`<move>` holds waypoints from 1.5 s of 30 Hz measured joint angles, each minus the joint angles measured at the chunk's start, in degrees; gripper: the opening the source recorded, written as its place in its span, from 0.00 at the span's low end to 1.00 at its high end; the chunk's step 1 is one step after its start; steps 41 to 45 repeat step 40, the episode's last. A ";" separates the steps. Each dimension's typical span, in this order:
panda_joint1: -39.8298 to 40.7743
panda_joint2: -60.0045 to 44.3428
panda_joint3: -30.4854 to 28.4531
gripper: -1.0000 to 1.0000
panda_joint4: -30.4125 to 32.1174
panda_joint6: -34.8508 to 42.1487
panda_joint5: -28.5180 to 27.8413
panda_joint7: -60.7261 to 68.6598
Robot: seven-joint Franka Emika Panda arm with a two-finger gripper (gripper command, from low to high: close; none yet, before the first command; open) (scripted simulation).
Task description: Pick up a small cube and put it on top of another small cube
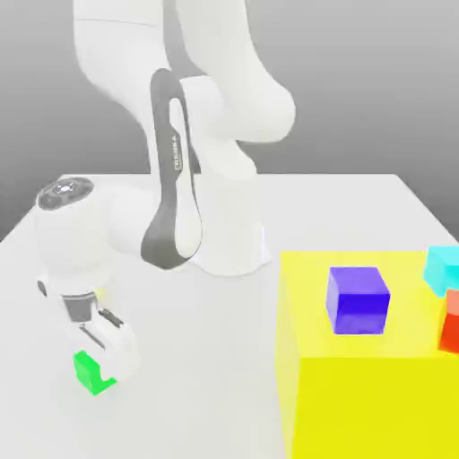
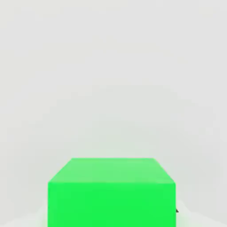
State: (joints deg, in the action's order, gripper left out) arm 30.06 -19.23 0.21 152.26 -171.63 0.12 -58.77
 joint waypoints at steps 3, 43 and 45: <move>0.44 3.46 0.51 0.00 0.51 2.68 0.36 0.15; -38.40 14.06 17.62 1.00 -33.58 47.93 -1.86 -49.30; -38.40 14.06 17.62 1.00 -33.58 47.93 -1.86 -49.30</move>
